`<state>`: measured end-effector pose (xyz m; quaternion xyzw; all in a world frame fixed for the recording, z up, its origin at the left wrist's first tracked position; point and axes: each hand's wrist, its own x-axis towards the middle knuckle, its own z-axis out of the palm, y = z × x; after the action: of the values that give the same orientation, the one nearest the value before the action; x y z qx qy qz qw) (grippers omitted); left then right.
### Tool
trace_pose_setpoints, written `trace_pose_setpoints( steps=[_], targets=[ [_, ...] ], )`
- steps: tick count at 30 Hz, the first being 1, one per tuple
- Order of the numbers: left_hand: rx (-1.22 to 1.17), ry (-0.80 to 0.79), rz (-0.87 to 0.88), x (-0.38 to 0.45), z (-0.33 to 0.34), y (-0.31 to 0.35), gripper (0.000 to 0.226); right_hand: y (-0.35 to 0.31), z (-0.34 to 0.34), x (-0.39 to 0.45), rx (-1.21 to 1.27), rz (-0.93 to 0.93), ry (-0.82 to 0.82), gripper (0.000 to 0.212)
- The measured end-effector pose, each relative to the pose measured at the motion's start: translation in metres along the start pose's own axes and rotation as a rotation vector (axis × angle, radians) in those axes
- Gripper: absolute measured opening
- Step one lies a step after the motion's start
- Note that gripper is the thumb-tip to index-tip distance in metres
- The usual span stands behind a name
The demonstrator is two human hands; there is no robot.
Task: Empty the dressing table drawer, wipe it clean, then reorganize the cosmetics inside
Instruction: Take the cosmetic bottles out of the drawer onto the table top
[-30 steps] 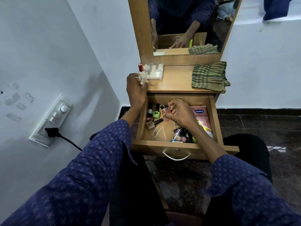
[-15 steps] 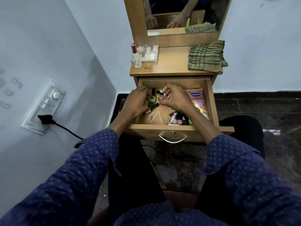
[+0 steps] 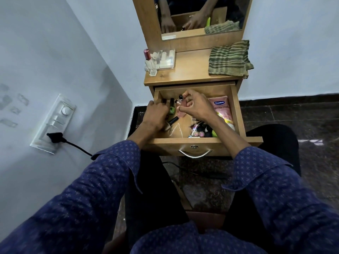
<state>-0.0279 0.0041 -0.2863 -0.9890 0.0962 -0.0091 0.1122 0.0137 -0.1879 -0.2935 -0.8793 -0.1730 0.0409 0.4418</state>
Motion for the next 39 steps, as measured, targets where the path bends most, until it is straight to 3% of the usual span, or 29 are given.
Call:
trace_pose_setpoints(
  steps=[4,9,12,26,33,39],
  targets=[
    [-0.317,0.121,-0.038,-0.003,0.001,-0.008,0.019,0.001,-0.001,0.003,0.131,0.008,0.079,0.04],
    [-0.903,0.337,-0.165,0.001,-0.012,-0.018,0.016,0.003,-0.006,0.006,0.164,-0.005,0.132,0.04],
    [-1.068,0.397,-0.249,0.01,-0.029,-0.019,0.016,0.002,-0.007,0.003,0.131,-0.038,0.107,0.042],
    [-0.972,0.341,-0.12,0.031,-0.042,0.0,0.014,0.003,-0.003,0.004,0.02,-0.129,0.159,0.044],
    [-1.134,0.348,-0.182,0.035,-0.046,0.009,0.029,0.001,-0.005,0.004,0.037,-0.099,0.178,0.039],
    [-1.515,0.275,-0.287,0.032,-0.055,0.017,0.034,-0.002,-0.008,0.004,0.081,-0.08,0.194,0.04]
  ],
)
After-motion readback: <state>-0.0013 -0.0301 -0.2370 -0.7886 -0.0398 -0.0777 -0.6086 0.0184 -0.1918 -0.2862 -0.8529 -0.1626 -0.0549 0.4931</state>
